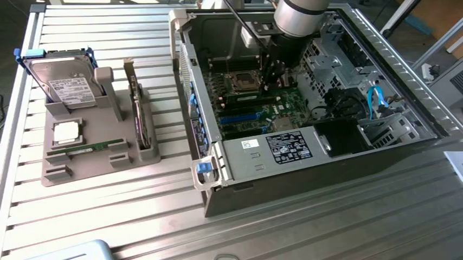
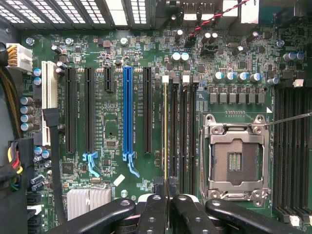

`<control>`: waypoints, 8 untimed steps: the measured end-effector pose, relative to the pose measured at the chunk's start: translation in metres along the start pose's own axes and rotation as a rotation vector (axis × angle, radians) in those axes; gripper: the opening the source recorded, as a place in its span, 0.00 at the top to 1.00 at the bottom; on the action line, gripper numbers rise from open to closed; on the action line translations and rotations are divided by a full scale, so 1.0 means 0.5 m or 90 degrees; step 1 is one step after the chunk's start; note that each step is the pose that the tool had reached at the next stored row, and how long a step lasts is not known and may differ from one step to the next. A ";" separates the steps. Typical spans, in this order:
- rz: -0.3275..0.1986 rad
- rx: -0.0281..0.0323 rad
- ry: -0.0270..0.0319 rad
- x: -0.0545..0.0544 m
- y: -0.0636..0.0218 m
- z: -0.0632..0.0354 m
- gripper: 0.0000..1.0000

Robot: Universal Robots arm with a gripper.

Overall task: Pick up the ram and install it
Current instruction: 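Insert the ram into the slot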

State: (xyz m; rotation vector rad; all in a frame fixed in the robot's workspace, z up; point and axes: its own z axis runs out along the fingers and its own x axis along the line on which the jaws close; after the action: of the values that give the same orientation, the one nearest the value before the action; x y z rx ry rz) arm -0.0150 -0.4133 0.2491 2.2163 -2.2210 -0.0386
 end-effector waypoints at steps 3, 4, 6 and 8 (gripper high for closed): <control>0.001 -0.0001 0.0001 0.000 0.006 0.001 0.88; 0.001 -0.0038 0.0000 0.000 0.002 0.001 0.88; 0.001 -0.0101 0.0001 0.000 -0.003 0.001 0.88; 0.001 -0.0103 0.0001 0.000 -0.003 0.001 0.88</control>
State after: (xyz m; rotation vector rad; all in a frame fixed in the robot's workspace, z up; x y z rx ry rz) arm -0.0134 -0.4132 0.2486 2.2062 -2.2143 -0.0562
